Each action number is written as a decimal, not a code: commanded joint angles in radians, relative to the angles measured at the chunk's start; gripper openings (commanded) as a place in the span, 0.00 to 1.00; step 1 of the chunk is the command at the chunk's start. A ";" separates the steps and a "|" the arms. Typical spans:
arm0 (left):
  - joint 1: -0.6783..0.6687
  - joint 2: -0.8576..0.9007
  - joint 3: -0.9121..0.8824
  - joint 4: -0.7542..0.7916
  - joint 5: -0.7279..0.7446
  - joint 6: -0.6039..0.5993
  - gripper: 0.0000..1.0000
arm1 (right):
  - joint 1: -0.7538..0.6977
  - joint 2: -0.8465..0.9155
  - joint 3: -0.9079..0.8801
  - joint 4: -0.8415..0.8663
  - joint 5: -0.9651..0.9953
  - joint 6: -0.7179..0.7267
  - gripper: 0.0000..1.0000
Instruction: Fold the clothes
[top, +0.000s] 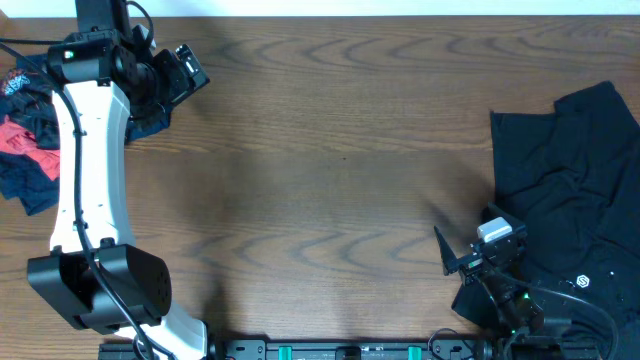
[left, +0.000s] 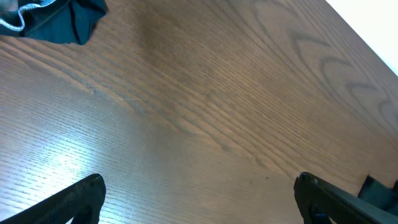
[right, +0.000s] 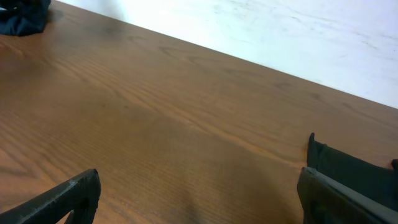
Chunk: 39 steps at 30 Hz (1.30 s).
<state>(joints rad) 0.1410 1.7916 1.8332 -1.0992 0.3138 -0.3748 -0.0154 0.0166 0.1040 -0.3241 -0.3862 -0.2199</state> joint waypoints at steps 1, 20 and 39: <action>0.002 0.001 0.003 -0.020 -0.043 0.045 0.98 | 0.013 -0.011 -0.005 0.002 -0.007 -0.013 0.99; 0.002 -0.126 0.003 0.525 -0.320 0.471 0.98 | 0.013 -0.011 -0.005 0.002 -0.007 -0.013 0.99; -0.002 -0.607 -0.306 0.914 -0.312 0.504 0.98 | 0.013 -0.011 -0.005 0.002 -0.007 -0.013 0.99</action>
<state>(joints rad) 0.1410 1.2781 1.6173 -0.2291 -0.0002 0.0898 -0.0158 0.0166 0.1032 -0.3237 -0.3862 -0.2203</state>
